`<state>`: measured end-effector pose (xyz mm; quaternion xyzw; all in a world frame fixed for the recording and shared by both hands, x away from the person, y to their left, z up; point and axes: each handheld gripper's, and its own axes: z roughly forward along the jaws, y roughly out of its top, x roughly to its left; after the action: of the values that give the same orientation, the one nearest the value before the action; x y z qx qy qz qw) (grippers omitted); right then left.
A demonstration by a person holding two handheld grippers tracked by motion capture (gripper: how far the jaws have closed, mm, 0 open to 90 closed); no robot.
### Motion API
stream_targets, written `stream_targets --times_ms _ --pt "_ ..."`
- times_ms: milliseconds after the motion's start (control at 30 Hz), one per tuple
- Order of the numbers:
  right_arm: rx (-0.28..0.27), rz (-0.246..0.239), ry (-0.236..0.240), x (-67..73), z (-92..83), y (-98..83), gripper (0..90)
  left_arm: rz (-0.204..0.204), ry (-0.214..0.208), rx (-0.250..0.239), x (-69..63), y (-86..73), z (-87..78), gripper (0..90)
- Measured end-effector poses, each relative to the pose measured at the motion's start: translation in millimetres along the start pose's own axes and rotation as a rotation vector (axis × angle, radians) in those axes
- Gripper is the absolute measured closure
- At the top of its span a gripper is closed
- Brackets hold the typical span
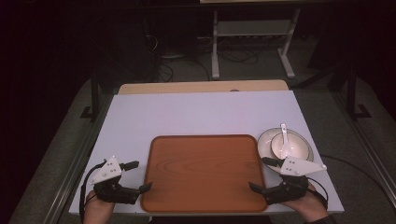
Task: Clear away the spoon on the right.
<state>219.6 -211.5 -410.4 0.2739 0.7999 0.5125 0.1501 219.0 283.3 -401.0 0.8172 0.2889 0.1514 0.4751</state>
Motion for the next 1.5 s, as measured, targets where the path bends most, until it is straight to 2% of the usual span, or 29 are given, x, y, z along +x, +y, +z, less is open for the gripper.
stream_targets --times_ms 233,400,567,767,1100,1300,1400,1500 --pt "0.001 -0.003 -0.004 -3.1 -0.3 2.6 6.2 0.007 0.005 0.004 -1.5 1.7 1.2 13.0" --pt "0.007 -0.003 -0.028 -9.0 -1.4 7.9 6.3 0.001 0.012 -0.003 -1.3 0.5 -1.8 13.0" --pt "-0.017 0.002 -0.063 -18.6 -5.1 14.8 6.4 0.0 0.01 0.002 -0.9 -0.2 -1.5 13.0" --pt "-0.03 0.011 -0.082 -25.7 -7.0 21.5 6.5 0.002 0.007 0.007 0.0 -0.2 0.1 13.1" --pt "-0.018 0.01 -0.095 -34.9 1.0 33.2 6.5 -0.01 0.014 -0.015 1.9 -1.5 -4.7 13.0" --pt "-0.02 0.011 -0.105 -40.5 2.0 37.2 6.5 -0.004 0.016 0.002 -0.2 -2.4 -4.4 13.1" --pt "-0.013 0.018 -0.104 -45.8 1.8 38.8 6.5 -0.01 0.02 -0.012 1.5 -0.1 -3.4 13.0" --pt "-0.02 0.023 -0.105 -52.8 1.0 42.3 6.7 -0.006 0.023 0.006 1.7 -1.6 -1.5 13.1"
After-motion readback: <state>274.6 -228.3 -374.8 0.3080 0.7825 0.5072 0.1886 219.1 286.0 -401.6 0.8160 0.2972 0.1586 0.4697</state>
